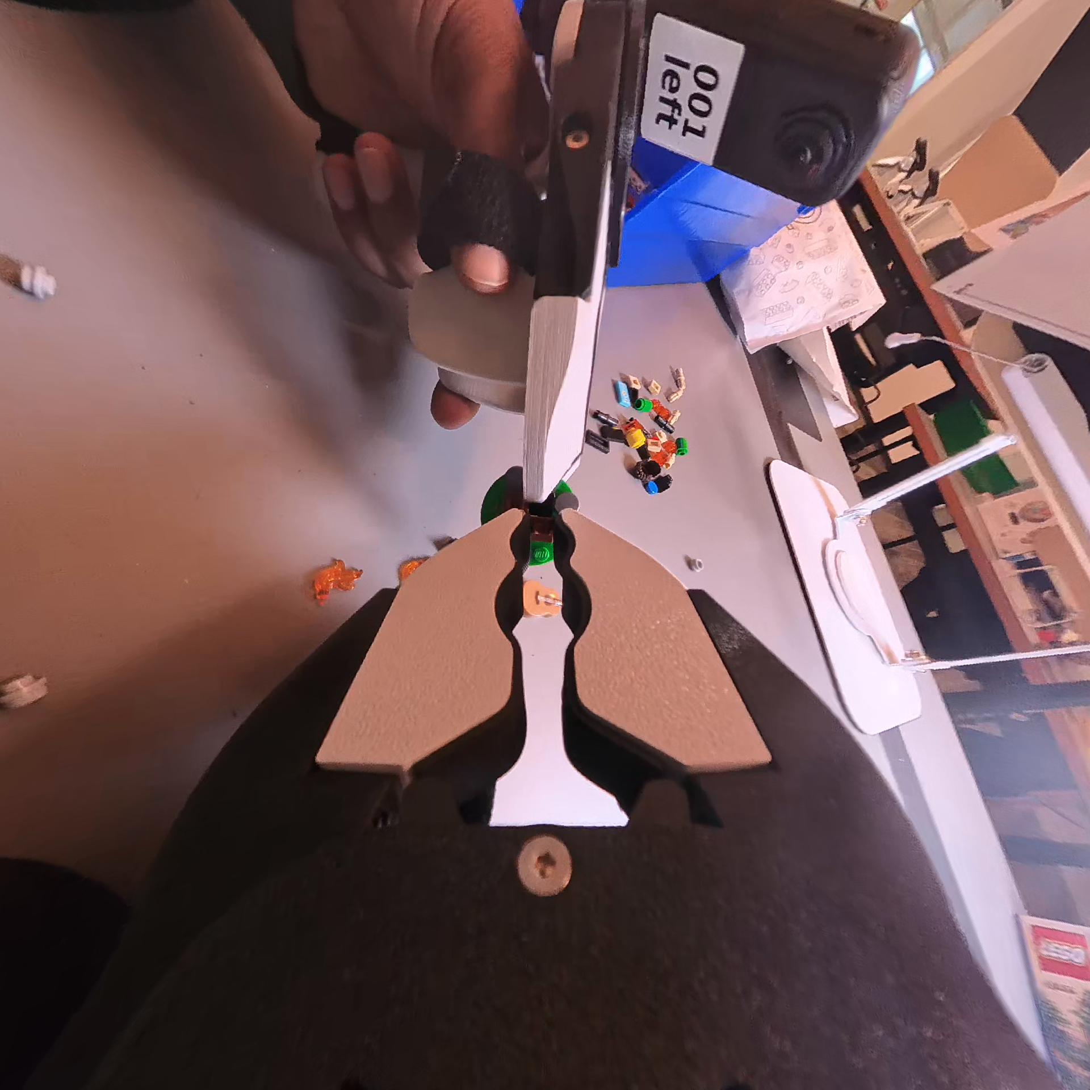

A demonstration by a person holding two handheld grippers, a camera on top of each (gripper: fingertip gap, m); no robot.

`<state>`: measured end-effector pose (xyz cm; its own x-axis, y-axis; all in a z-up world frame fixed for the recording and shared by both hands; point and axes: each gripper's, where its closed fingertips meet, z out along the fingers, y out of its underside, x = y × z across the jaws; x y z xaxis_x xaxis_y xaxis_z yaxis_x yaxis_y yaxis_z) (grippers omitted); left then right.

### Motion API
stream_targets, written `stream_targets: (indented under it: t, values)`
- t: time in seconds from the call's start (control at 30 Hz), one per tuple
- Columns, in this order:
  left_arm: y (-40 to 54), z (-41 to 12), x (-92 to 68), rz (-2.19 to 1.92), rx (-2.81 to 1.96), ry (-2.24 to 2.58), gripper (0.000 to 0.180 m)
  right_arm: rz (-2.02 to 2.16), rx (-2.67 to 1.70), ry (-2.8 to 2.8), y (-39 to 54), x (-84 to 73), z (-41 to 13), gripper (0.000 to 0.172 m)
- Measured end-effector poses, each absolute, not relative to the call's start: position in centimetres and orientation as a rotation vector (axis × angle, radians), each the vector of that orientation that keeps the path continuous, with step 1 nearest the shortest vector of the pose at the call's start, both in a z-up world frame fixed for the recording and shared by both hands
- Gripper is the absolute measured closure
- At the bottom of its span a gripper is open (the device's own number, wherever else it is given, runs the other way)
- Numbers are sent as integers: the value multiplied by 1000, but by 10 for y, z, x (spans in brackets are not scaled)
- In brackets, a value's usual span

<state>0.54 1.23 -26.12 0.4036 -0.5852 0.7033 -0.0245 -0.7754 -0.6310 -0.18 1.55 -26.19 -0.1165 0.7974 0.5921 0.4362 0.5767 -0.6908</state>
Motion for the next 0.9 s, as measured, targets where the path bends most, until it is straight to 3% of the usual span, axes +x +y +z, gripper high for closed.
stream_targets:
  t: [0.4,0.5,0.7,0.77,0.9]
  values:
    - [13,-263,9,-1323,-2116,595,171,610,-1081,-1769,9,7,-258,168]
    - [40,-279,-24,-1101,-2171,485,173,797,-1013,-1751,-15,9,-229,172]
    - [26,-251,-9,-1180,-2081,559,173,650,-1088,-1706,17,6,-243,172]
    - [27,-253,-9,-1224,-2086,511,173,631,-1104,-1725,17,5,-248,154]
    - [27,-256,-7,-1266,-2098,495,173,618,-1116,-1766,14,6,-257,153]
